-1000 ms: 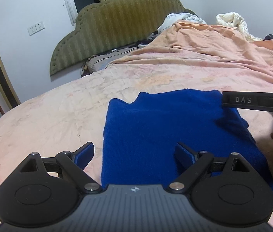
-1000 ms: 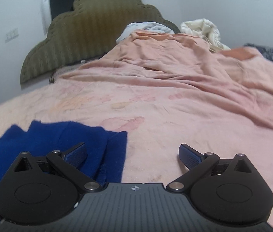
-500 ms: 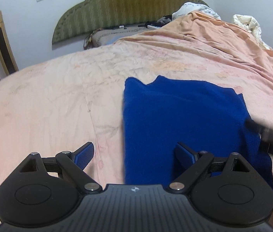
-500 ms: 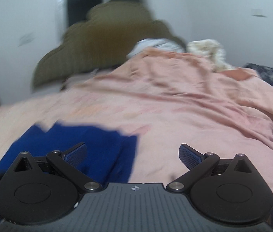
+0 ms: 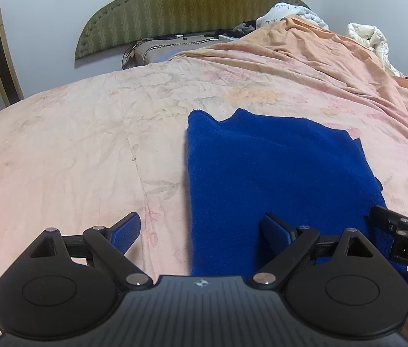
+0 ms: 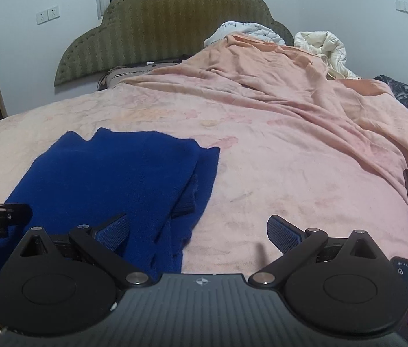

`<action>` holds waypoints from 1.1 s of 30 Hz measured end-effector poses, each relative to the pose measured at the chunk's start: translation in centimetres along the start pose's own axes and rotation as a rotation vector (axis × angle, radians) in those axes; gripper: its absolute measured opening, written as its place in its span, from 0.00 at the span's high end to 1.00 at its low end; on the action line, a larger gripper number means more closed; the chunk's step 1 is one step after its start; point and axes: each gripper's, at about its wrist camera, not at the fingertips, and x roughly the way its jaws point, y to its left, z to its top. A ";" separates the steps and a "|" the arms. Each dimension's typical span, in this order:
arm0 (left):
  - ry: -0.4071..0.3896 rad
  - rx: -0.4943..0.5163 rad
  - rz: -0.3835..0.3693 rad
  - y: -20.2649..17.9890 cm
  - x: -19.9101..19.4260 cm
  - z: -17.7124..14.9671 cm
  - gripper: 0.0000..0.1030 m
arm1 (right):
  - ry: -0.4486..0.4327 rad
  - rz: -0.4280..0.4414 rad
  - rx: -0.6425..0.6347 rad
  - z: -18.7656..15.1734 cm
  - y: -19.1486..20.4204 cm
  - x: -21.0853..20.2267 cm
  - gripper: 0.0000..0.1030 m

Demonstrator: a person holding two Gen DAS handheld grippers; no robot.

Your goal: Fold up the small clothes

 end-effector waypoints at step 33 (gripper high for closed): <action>0.121 -0.334 -0.763 7.1 15.4 6.9 0.76 | 0.176 0.482 0.234 6.6 -2.8 12.6 0.78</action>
